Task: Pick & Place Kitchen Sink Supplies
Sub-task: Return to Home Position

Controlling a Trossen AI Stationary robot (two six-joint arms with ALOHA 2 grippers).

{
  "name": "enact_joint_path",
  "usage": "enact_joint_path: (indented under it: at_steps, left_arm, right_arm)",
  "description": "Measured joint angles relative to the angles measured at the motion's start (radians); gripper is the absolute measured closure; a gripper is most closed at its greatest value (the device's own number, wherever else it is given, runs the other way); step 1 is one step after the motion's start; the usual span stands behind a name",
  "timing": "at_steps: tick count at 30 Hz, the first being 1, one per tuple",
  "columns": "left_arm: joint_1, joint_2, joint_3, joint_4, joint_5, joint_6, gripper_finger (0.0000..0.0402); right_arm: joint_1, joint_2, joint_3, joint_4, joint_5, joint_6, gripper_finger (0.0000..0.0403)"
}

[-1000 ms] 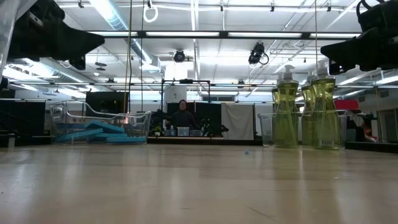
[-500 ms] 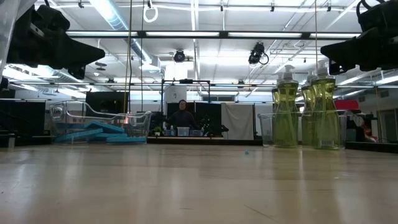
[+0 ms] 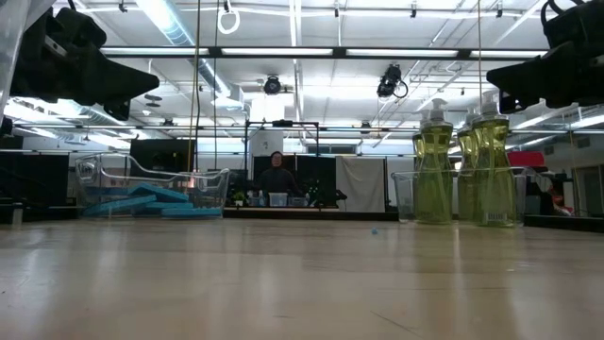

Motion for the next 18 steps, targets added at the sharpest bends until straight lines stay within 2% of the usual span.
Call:
enact_joint_path:
  at_steps: [18]
  left_arm:
    - [0.0, 0.0, 0.0, 0.008, 0.0, 0.0, 0.0372]
  right_arm:
    - [0.0, 0.0, 0.0, 0.0, 0.0, 0.0, 0.0392]
